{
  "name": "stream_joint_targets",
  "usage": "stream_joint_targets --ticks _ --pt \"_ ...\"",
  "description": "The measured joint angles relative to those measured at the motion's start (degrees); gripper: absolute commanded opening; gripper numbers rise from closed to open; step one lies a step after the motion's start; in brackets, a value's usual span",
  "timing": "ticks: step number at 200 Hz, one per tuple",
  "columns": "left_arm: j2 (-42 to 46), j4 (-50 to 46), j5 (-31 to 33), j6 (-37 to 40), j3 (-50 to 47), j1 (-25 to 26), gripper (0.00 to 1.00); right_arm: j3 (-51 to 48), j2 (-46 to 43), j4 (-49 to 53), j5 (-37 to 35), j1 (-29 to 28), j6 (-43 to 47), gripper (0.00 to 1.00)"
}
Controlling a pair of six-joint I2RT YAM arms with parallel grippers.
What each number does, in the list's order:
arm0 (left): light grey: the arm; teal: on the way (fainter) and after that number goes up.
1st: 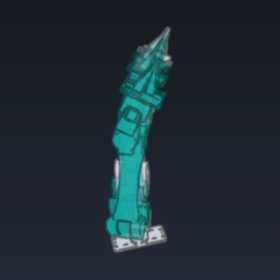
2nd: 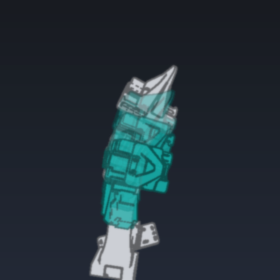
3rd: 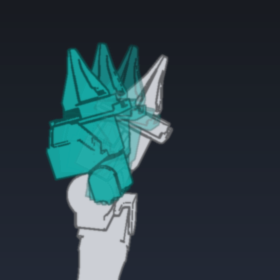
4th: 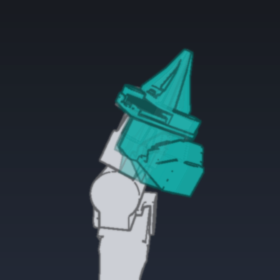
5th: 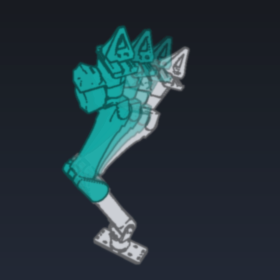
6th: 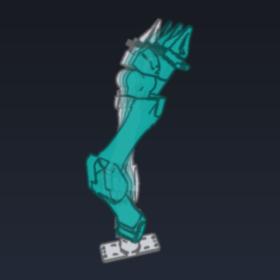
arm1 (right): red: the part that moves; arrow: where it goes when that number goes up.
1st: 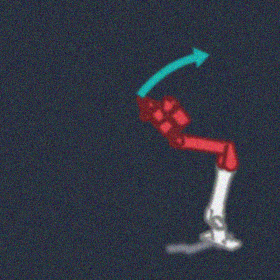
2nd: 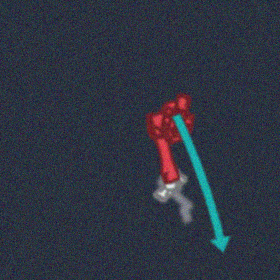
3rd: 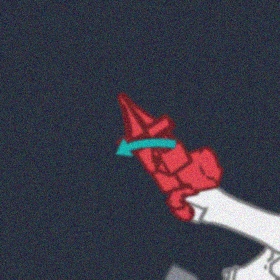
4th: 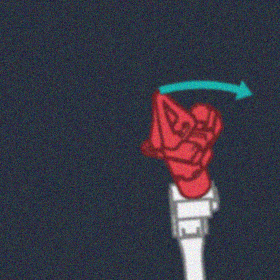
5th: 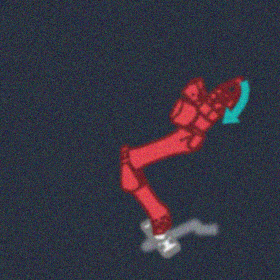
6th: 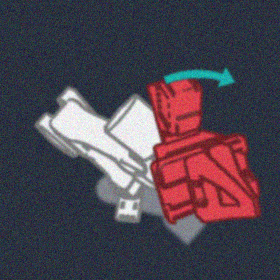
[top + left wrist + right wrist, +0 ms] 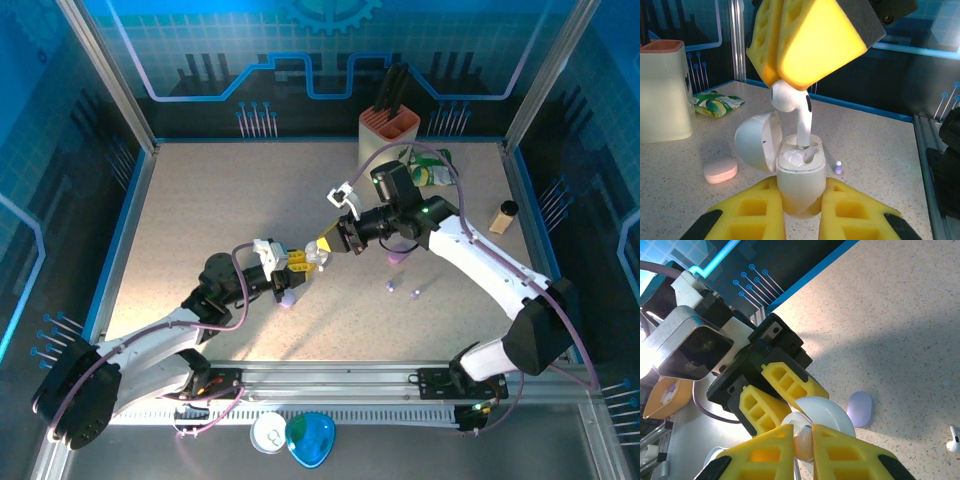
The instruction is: Insert wireless bluetooth earbuds into charging case
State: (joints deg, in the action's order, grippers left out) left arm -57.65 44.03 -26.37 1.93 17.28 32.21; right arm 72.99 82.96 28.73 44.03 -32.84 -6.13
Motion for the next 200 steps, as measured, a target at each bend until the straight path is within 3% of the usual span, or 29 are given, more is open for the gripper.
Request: stream_joint_targets --ticks 137,200 --pt "-0.04 1.25 -0.09 0.00 0.00 0.00 0.01 1.25 1.11 3.39 -0.79 -1.40 2.54 0.16" --pt "-0.04 0.81 -0.04 -0.04 -0.09 0.00 0.01 2.01 1.81 3.98 -2.03 -2.25 3.19 0.25"
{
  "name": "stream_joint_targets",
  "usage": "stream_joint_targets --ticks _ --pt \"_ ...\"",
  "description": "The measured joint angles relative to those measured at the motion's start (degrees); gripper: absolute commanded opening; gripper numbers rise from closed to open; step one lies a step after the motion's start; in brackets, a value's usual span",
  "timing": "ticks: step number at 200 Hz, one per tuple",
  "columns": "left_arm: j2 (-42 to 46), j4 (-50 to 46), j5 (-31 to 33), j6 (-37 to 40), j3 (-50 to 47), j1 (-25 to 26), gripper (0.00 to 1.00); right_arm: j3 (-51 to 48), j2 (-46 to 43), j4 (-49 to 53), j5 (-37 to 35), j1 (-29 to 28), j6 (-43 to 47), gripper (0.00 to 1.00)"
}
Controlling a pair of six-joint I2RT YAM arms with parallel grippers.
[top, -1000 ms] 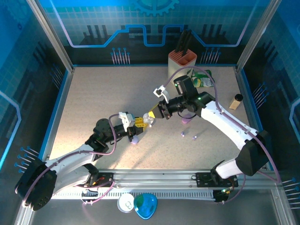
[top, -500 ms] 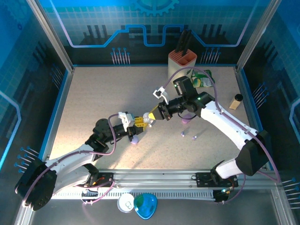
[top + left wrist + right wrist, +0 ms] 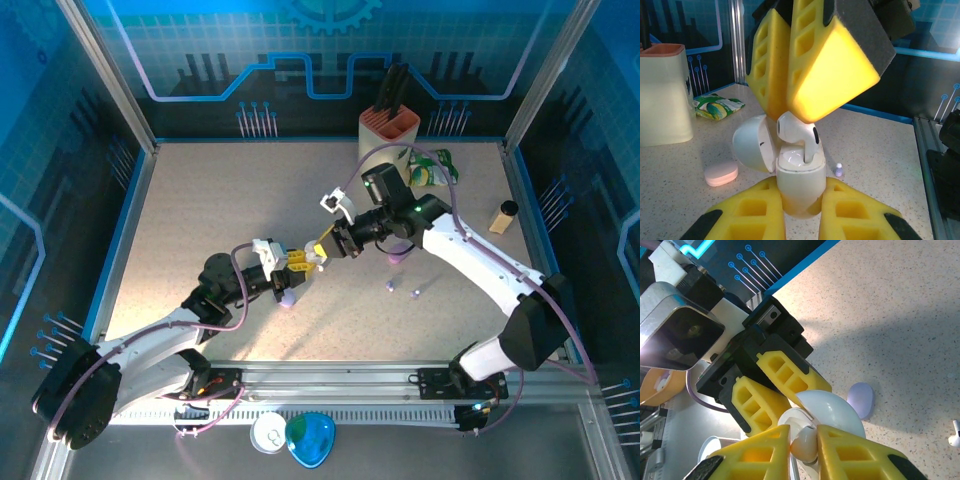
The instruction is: Insert wireless bluetooth earbuds into charging case
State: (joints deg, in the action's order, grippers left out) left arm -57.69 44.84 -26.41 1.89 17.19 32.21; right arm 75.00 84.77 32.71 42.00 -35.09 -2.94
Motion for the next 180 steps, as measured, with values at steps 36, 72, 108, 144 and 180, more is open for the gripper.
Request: stream_joint_targets --ticks 36,72,108,144,180 --pt "0.00 0.15 0.04 -0.02 -0.22 -0.07 0.01 0.02 0.00 -0.22 0.42 -0.22 -0.48 0.31" --pt "-0.13 0.28 0.35 -0.07 -0.37 -0.11 0.01 0.02 0.00 -0.44 0.66 -0.55 -1.14 0.43" --pt "-0.13 0.02 1.11 -0.07 -0.44 -0.11 0.01 0.02 0.00 -0.61 0.48 -0.90 -1.88 0.55" --pt "-0.13 0.02 1.57 -0.31 -0.59 -0.17 0.01 0.02 -0.24 -0.59 0.44 -0.83 -2.62 0.61" --pt "-0.11 0.57 1.53 -0.33 -0.59 -0.15 0.01 0.00 -1.20 -0.57 0.11 -0.46 -2.84 0.62"
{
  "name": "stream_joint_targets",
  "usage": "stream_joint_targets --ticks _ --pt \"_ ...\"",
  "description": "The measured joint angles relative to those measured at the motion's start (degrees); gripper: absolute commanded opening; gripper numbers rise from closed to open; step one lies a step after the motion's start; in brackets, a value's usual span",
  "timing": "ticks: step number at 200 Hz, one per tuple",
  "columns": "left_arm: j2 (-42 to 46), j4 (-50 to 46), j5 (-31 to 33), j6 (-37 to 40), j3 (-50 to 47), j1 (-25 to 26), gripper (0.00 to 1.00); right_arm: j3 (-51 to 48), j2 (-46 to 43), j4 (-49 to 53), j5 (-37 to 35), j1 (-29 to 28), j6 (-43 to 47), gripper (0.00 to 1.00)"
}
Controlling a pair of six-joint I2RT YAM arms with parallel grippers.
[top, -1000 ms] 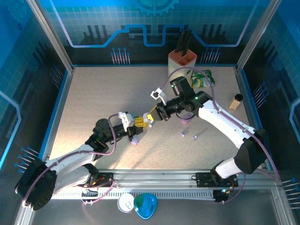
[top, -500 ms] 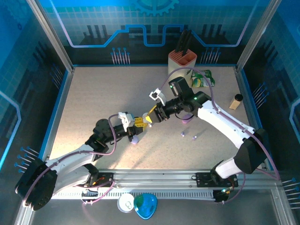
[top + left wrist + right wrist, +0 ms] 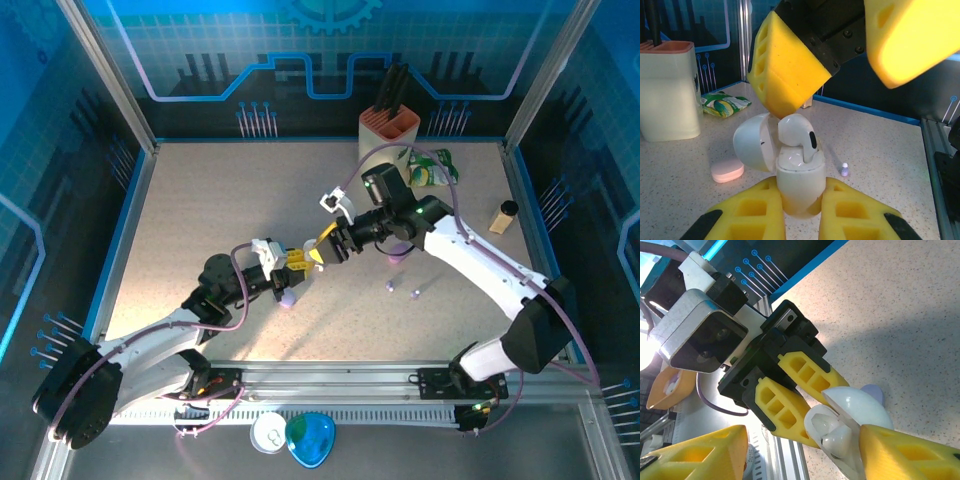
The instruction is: Insert wireless bluetooth earbuds into charging case
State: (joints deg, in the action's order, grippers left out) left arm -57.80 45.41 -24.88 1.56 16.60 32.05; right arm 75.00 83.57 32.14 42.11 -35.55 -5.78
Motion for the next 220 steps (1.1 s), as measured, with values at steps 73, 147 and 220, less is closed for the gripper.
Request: stream_joint_targets --ticks 73,147,220 --pt "0.00 0.52 -0.02 -0.02 0.00 0.00 0.01 -2.14 -1.84 -0.04 -2.12 1.51 -1.62 0.18" --pt "0.00 1.03 -0.04 -0.11 0.00 0.00 0.01 -2.27 -1.22 0.00 -2.08 1.01 -1.44 0.07" --pt "0.00 1.01 -0.02 -0.11 0.00 0.00 0.01 -1.09 1.07 0.07 -2.05 0.48 -1.05 0.07"
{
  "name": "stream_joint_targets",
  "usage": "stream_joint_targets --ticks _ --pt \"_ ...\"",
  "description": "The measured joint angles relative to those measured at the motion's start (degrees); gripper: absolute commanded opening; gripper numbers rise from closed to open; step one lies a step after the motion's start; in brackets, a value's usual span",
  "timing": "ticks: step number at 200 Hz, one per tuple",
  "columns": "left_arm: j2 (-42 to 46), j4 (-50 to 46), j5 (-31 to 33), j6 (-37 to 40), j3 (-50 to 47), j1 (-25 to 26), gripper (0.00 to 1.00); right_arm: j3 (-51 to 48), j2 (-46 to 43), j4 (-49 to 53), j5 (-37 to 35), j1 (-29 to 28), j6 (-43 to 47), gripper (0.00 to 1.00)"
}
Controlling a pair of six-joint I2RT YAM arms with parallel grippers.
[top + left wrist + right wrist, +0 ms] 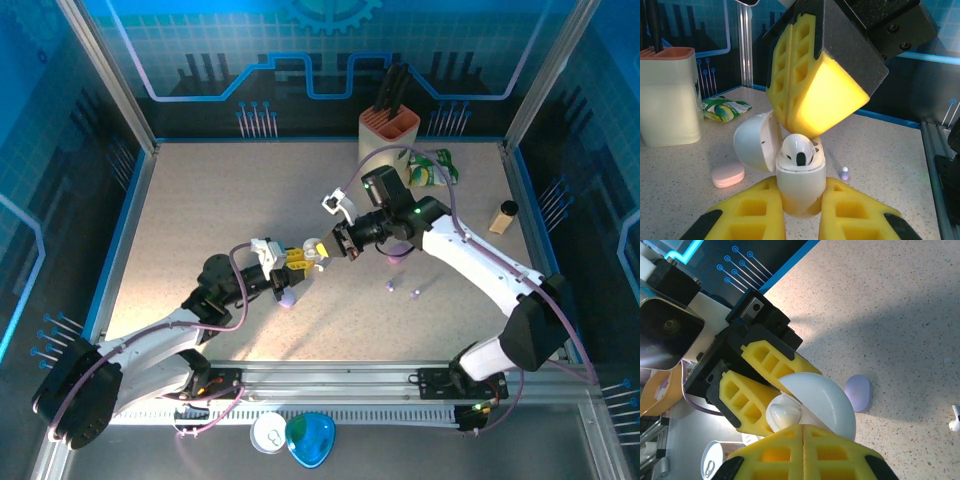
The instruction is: Insert wireless bluetooth earbuds into charging case
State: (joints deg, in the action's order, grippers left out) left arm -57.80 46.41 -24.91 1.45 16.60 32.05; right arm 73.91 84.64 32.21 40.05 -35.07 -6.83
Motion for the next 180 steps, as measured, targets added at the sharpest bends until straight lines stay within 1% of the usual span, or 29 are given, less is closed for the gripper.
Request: stream_joint_targets --ticks 11,24,49,75,99,117,133,153,180 --pt "0.00 0.00 0.00 0.00 0.00 0.00 0.01 0.15 0.04 0.07 -0.02 -0.11 0.09 0.10" --pt "0.00 0.00 0.02 0.00 0.00 0.00 0.01 0.33 0.04 0.35 -0.15 -0.13 0.44 0.16" --pt "0.09 0.17 0.46 -0.07 -0.31 -0.66 0.01 0.22 -0.70 0.15 -0.33 0.07 0.76 0.33" --pt "1.77 -0.17 1.64 -0.33 -1.53 -2.49 0.01 -2.60 -5.14 -2.54 -1.11 1.90 -0.81 0.52" --pt "5.14 -0.94 3.78 -0.70 -2.40 -3.96 0.00 -7.04 -9.55 -7.56 -3.28 4.68 -3.65 0.63" --pt "7.98 -1.68 5.42 -1.03 -3.23 -4.59 0.01 -9.40 -9.84 -10.38 -6.05 6.80 -6.69 0.70" --pt "10.32 -2.69 6.25 -1.14 -3.91 -4.70 0.01 -9.86 -7.41 -10.99 -8.81 7.80 -8.50 0.75" --pt "13.09 -4.20 6.73 -1.16 -4.63 -4.74 0.02 -9.77 -1.77 -11.34 -11.85 7.76 -9.73 0.78" --pt "17.05 -7.37 7.21 -1.51 -4.79 -4.74 0.04 -9.14 7.48 -11.08 -14.71 7.37 -10.14 0.79"
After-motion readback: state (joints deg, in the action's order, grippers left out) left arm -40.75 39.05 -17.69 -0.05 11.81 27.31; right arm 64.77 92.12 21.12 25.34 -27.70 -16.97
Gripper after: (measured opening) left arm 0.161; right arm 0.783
